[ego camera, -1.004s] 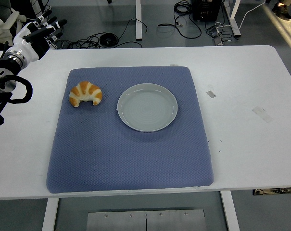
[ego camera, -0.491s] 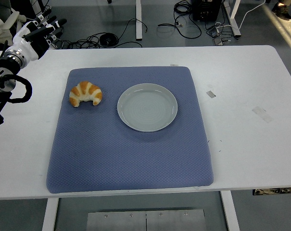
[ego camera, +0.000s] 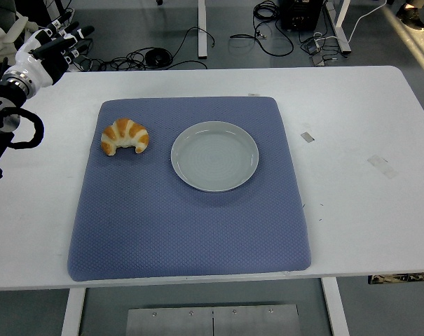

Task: Place the bread on the plate

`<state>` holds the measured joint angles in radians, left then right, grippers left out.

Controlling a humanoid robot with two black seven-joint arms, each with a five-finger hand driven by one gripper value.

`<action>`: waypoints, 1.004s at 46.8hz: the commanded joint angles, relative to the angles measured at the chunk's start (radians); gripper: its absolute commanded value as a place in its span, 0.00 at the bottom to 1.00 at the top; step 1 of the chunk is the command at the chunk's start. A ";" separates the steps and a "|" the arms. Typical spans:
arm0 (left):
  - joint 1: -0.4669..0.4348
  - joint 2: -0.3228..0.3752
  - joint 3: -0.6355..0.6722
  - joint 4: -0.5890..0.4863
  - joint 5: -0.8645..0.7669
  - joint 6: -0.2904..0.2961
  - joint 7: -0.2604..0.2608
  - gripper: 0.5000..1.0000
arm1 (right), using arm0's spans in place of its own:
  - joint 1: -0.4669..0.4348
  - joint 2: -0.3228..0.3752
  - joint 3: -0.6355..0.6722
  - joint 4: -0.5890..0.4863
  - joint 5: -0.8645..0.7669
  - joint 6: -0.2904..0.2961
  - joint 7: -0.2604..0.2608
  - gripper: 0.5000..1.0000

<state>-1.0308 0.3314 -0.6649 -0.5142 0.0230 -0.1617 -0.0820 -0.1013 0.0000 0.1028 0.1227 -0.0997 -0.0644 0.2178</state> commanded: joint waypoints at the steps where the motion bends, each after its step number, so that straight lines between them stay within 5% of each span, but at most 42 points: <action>1: 0.000 -0.002 -0.001 0.000 0.001 -0.001 -0.001 0.97 | 0.000 0.000 0.000 0.000 0.000 0.000 0.000 1.00; 25: 0.011 0.012 -0.004 0.013 0.006 -0.002 -0.004 0.97 | 0.000 0.000 0.000 0.000 0.000 0.000 0.000 1.00; 32: 0.014 0.051 0.031 0.011 -0.002 -0.048 -0.067 0.97 | 0.000 0.000 0.000 0.000 0.000 0.000 0.000 1.00; 42: -0.038 0.075 0.319 0.013 0.002 -0.064 -0.073 0.97 | 0.000 0.000 0.000 0.000 0.000 0.000 0.000 1.00; 47: -0.055 0.077 0.361 0.013 0.000 -0.064 -0.071 0.97 | 0.000 0.000 0.000 0.000 0.000 0.000 0.000 1.00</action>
<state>-1.0863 0.4076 -0.3174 -0.5025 0.0229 -0.2253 -0.1549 -0.1011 0.0000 0.1028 0.1228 -0.0997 -0.0644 0.2179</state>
